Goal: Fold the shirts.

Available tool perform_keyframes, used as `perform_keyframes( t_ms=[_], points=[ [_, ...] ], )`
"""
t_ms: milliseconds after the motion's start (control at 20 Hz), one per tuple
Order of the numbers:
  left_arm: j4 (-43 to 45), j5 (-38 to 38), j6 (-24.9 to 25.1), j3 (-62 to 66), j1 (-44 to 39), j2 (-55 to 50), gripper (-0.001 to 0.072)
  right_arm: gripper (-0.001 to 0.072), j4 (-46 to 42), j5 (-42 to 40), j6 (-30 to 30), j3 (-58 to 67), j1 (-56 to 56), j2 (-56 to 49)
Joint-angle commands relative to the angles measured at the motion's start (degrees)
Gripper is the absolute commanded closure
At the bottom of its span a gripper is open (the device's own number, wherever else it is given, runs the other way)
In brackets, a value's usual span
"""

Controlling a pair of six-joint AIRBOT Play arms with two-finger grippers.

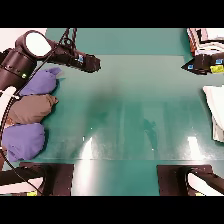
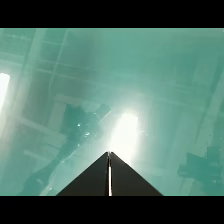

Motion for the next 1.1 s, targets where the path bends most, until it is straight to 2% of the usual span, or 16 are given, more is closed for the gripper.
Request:
perform_keyframes(
  t_ms=[0, 650, 750, 800, 850, 950, 1050],
  points=[
    [0.0, 0.0, 0.0, 0.0, 0.0, 0.0, 0.0681, 0.0697, 0.1, 0.0, 0.0, 0.1, 0.2, 0.0],
    [-1.1, 0.9, -0.4, 0.0, 0.0, 0.0, 0.0681, 0.0697, 0.1, 0.0, 0.0, 0.0, 0.2, 0.0],
    [3.4, 3.8, 2.1, 0.1, 0.3, 0.1, 0.0661, 0.0697, 0.1, 0.0, 0.0, 0.1, 0.2, 0.0],
    [8.3, 4.3, 2.1, 0.1, 1.1, 0.1, 0.0377, 0.0697, 0.1, 0.0, 0.0, 0.0, 0.2, 0.0],
    [13.7, 4.3, -0.2, 0.0, 2.3, 0.1, 0.0130, 0.0697, 0.1, 0.0, 0.0, 0.0, 0.2, 0.0],
    [27.1, 3.0, -4.4, 0.0, 5.9, 0.1, 0.0120, 0.0697, 0.1, 0.0, 0.0, 0.0, 0.2, 0.0],
    [35.5, 0.9, -7.1, 0.0, 11.1, -0.5, 0.0120, 0.0697, 0.1, 0.0, 0.0, 0.0, 0.2, 0.0]
  ],
)
